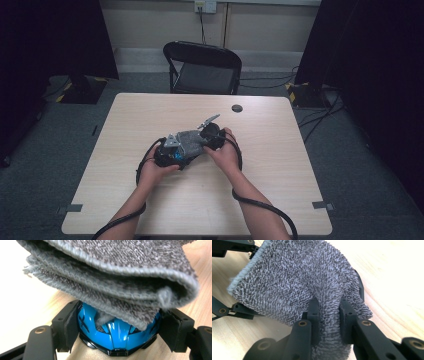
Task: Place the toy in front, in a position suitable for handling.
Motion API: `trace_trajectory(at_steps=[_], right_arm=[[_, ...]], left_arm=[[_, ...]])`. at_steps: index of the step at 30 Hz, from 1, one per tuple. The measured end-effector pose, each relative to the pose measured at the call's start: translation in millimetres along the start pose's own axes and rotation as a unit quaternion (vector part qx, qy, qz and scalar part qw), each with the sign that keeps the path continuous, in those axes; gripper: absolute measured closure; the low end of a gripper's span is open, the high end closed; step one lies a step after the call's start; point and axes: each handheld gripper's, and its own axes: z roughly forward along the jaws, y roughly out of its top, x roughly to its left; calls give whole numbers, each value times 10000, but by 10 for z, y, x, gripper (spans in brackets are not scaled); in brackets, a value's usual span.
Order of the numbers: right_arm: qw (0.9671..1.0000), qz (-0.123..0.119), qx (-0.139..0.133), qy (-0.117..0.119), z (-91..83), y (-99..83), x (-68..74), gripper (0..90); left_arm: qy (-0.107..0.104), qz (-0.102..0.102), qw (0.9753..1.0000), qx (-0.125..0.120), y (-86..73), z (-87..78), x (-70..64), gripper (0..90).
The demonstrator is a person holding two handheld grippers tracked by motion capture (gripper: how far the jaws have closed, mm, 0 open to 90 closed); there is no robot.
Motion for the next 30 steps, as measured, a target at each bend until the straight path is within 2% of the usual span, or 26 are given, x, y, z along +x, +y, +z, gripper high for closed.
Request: trace_trajectory(at_steps=[30], right_arm=[[9995,139,76,-281,-29,-37,-264,744]], left_arm=[[0,1,10000,1,0,0,0,255]])
